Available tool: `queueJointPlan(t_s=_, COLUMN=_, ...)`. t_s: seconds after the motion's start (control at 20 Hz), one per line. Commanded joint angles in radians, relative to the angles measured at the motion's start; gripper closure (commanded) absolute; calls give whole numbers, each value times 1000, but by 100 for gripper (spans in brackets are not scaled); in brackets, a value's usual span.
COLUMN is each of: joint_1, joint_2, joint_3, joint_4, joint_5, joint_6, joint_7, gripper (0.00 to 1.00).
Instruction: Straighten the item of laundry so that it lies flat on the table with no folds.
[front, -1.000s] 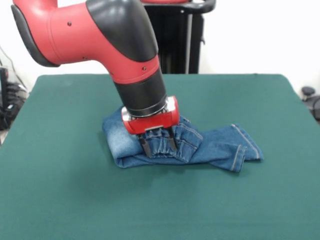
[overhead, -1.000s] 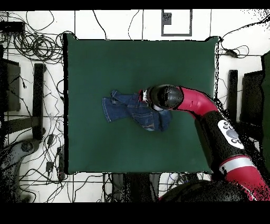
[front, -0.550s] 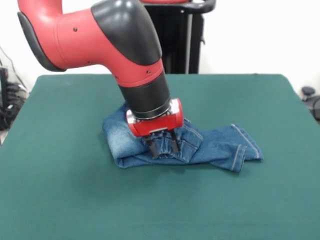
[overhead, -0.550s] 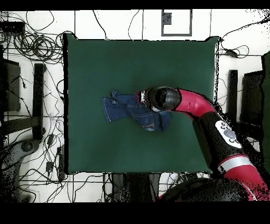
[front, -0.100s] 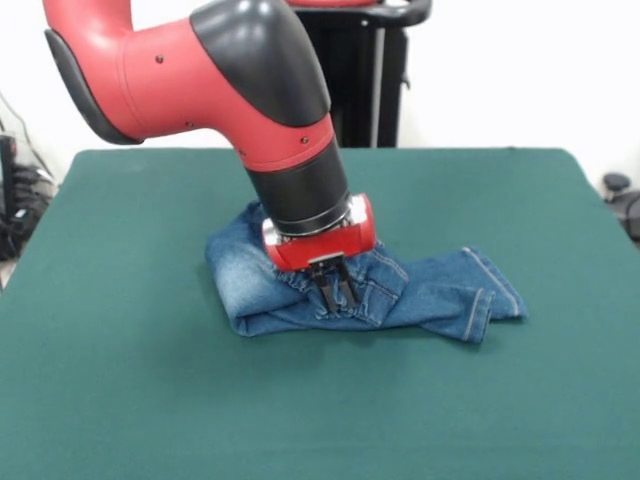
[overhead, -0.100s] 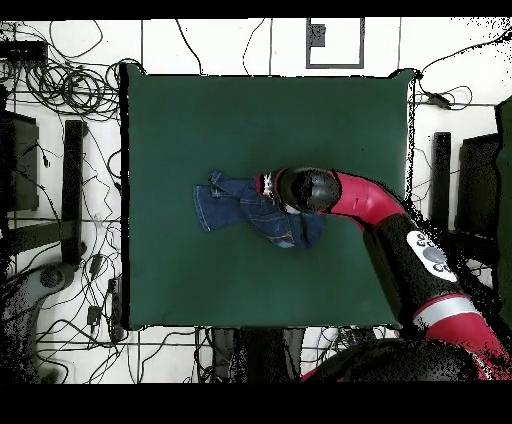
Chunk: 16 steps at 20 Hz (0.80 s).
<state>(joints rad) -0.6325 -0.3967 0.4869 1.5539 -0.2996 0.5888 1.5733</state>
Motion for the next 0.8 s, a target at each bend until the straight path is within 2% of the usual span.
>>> queueJointPlan(t_s=0.05, joint_1=29, joint_2=13, joint_3=79, joint_4=91, joint_5=-3, joint_6=-30, joint_7=18, gripper=100)
queueJointPlan(t_s=0.4, joint_1=52, joint_2=-35, joint_3=47, joint_4=119, joint_5=2, joint_6=-61, joint_7=88, gripper=100)
queueJointPlan(t_s=0.8, joint_1=92, joint_2=-144, joint_3=-4, joint_4=170, joint_5=64, joint_6=126, joint_7=133, gripper=100)
